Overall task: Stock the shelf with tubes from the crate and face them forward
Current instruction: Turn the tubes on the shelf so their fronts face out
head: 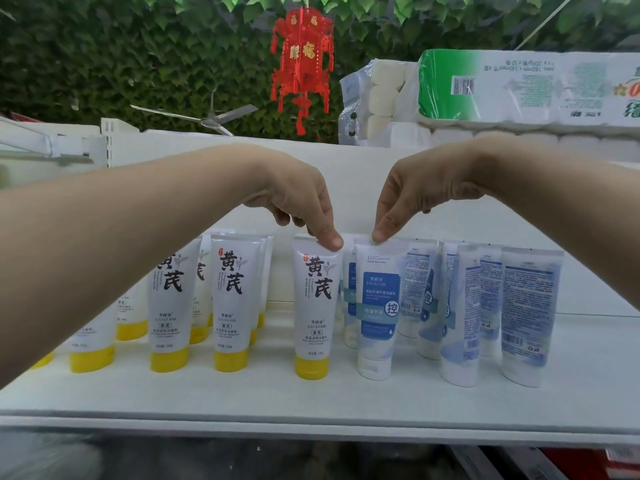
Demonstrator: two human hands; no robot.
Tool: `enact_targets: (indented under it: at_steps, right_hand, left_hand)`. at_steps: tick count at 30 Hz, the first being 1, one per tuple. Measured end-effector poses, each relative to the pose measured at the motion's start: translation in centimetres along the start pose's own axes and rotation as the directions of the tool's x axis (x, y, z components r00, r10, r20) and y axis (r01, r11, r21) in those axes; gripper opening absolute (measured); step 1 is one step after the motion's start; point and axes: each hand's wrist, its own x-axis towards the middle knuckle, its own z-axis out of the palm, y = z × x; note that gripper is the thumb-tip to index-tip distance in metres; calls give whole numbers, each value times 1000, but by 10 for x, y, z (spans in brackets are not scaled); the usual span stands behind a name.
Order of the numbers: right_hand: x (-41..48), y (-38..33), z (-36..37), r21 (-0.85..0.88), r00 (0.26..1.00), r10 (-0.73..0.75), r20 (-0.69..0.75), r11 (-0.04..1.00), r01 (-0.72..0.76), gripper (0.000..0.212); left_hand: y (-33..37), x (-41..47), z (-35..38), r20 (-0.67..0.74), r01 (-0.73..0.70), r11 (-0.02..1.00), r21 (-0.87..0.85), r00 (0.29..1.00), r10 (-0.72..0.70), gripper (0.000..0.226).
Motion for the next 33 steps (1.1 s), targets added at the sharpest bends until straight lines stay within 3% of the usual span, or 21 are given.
enact_targets:
  at_steps: [10, 33]
  right_hand:
    - [1, -5, 9, -10, 1000, -25, 13, 1000, 25, 12]
    - [4, -7, 10, 9, 999, -27, 25, 1000, 27, 15]
  left_hand:
    - [2, 1, 5, -1, -29, 999, 43, 1000, 29, 29]
    - [0, 5, 4, 35, -43, 999, 18, 998, 42, 23]
